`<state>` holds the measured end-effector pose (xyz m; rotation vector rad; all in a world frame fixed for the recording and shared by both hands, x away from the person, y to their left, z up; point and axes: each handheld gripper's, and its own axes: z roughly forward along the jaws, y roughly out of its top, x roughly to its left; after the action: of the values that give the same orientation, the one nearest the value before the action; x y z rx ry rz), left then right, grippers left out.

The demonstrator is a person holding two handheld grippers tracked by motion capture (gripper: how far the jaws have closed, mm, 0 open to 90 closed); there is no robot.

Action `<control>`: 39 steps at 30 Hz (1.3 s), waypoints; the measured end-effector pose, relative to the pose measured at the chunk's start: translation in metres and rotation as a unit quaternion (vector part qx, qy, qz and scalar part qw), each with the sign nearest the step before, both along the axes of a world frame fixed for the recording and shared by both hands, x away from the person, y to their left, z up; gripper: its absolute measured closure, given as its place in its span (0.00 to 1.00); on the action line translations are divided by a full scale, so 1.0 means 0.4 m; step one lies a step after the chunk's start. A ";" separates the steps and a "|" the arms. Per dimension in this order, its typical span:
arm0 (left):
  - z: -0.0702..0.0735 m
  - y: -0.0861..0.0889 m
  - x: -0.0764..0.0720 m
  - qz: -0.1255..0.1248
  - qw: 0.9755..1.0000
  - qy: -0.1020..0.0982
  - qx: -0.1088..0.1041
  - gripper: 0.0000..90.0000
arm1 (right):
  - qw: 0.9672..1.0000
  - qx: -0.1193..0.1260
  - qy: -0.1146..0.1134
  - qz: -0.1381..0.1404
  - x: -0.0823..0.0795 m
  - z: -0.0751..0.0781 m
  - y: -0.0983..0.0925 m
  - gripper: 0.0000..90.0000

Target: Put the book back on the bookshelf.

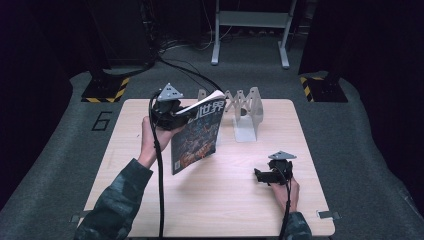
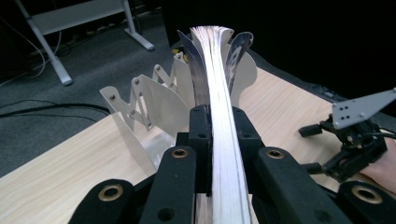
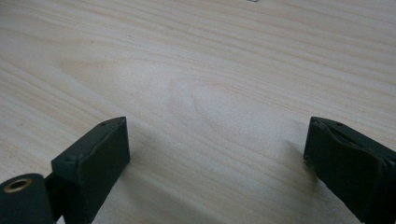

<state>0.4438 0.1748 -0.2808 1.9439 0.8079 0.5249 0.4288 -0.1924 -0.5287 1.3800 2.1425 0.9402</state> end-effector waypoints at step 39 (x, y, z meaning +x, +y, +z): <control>-0.033 -0.015 0.118 0.093 0.994 -0.035 -0.050 0.91 | 1.000 0.005 0.000 -0.004 0.000 0.000 0.001 0.08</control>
<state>0.4911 0.1690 -0.2941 1.7590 0.9575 0.6478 0.4289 -0.1919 -0.5286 1.3912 2.1336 0.9505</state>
